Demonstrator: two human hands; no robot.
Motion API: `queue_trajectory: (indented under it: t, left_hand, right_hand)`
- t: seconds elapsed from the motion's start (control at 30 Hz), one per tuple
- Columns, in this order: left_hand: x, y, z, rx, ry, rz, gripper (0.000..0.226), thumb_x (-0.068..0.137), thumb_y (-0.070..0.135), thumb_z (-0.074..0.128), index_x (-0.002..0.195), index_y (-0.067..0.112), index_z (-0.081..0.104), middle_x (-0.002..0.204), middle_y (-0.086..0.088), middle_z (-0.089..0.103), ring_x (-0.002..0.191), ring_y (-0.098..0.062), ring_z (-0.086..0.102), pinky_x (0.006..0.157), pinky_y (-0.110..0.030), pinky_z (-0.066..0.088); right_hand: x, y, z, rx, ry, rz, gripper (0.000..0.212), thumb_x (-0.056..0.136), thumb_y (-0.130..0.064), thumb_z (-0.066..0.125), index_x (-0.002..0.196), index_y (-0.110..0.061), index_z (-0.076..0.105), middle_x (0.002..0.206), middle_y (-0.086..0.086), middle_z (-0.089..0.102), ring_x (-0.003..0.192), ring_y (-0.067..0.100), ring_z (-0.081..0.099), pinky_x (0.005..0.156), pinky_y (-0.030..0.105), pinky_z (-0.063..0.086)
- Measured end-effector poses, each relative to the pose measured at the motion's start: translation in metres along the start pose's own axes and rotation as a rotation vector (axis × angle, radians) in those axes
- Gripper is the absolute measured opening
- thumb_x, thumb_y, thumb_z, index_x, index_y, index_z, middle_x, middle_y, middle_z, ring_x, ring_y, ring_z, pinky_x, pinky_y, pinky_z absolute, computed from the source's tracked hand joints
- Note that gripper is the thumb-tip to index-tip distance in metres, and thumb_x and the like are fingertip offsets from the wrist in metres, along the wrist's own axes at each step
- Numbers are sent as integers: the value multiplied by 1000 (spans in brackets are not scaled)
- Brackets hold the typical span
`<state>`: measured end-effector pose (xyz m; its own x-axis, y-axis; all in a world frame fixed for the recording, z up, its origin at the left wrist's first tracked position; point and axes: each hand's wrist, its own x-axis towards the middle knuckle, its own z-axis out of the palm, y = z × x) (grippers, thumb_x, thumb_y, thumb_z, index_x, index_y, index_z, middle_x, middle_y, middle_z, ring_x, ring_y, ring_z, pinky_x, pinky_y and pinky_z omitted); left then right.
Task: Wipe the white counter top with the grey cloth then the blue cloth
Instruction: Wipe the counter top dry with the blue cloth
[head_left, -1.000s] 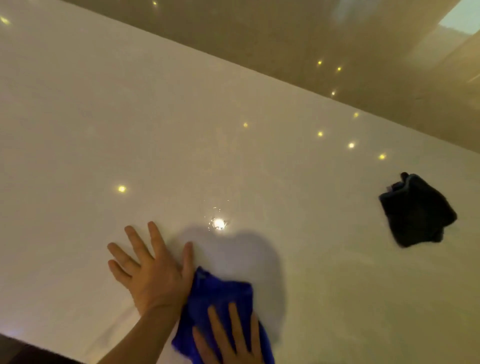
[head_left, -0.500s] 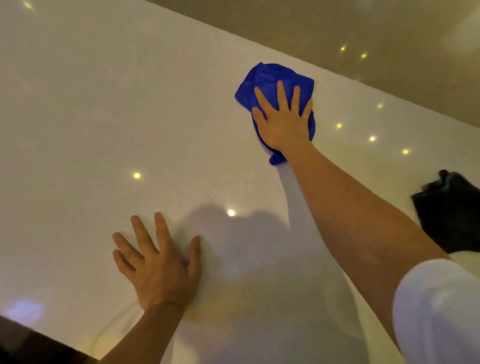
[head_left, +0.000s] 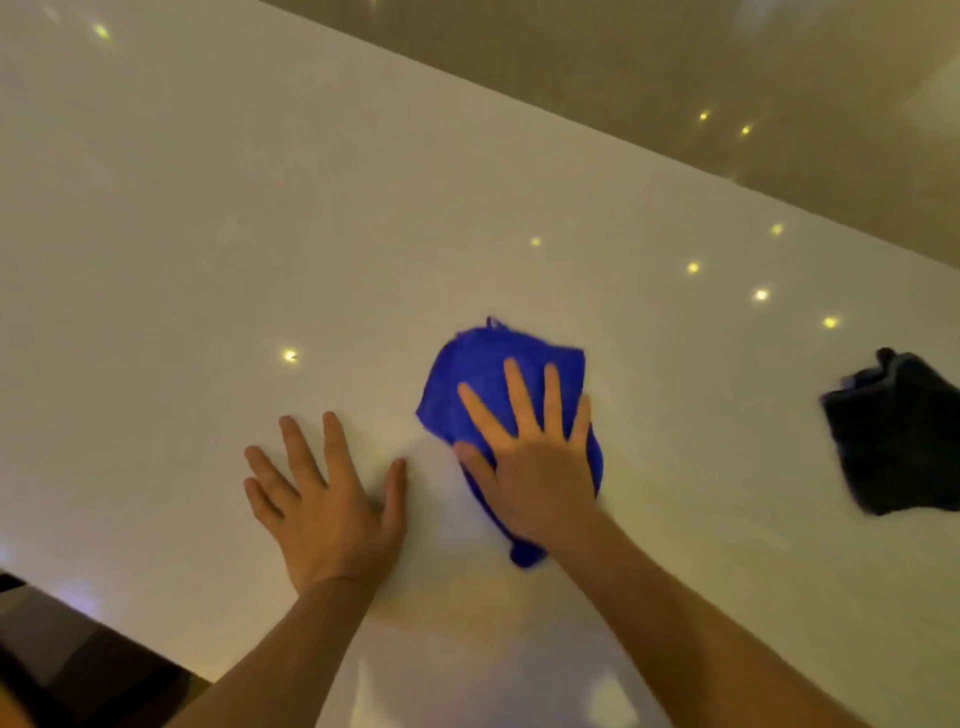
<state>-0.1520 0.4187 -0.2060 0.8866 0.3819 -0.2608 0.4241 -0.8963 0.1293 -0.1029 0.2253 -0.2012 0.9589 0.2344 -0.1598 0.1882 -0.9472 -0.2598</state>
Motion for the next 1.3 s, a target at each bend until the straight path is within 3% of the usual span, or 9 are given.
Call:
queue_trajectory:
  t: [0.2,0.37,0.53,0.6,0.73,0.93,1.03,1.13,1.3]
  left_hand:
    - [1,-2,5,-9,49,-5,86,84,78,17,155,30,4,166,-9,-1,150,-41,-10,120,-55,-5]
    - [0,-1,1,-1,39,0,86,84,78,15,155,31,1,166,-8,-4,150,-39,-12,120,-56,-3]
    - [-3,6,-6,-6,19,-16,86,85,76,18,155,27,4,166,-10,-2,150,-41,-11,120,-57,-3]
    - [-2,7,-7,-2,18,-19,87,85,76,17,155,28,3,166,-10,-3,150,-41,-11,120,-57,-2]
    - [-2,6,-5,17,10,-13,87,83,77,14,155,29,2,166,-8,-5,149,-41,-12,120,-58,-2]
    - [1,-2,5,11,37,10,87,83,79,13,154,31,-2,166,-6,-7,149,-42,-12,119,-58,-2]
    - [2,-4,3,10,32,15,87,83,78,12,154,30,-1,166,-8,-6,149,-43,-11,119,-59,-2]
    - [1,-2,0,12,4,23,87,83,77,13,154,28,0,166,-10,-5,149,-45,-10,119,-59,-3]
    - [-3,0,-11,-44,-63,61,87,86,72,15,156,22,6,165,-16,-3,147,-50,-9,117,-60,-6]
  right_hand:
    - [192,21,-38,-56,-108,134,62,101,-66,17,159,-46,4,171,6,-7,153,44,-14,119,70,-7]
    - [-5,-29,16,-52,92,-12,62,103,-53,35,160,-33,21,170,8,12,155,42,3,118,67,16]
    - [-226,-68,59,-89,-223,-153,66,87,-70,45,149,-47,39,155,-3,49,152,39,11,92,63,55]
    - [-215,-48,50,-39,-210,-159,67,85,-73,48,148,-53,38,157,-5,46,151,37,15,98,65,51]
    - [-103,46,10,-28,146,183,60,93,-65,47,150,-47,40,165,4,30,152,43,22,114,70,25]
    - [16,179,-43,-25,126,719,67,99,-69,19,159,-43,8,172,7,3,155,42,0,121,68,4]
    - [-3,117,-29,-52,176,685,67,100,-65,22,160,-39,12,171,7,7,155,41,3,122,65,8]
    - [-82,-1,14,21,230,414,66,98,-62,38,158,-37,29,170,7,18,155,43,7,121,64,12]
    - [-172,-135,57,67,49,343,77,92,-67,44,160,-36,22,171,3,12,154,41,12,118,63,14]
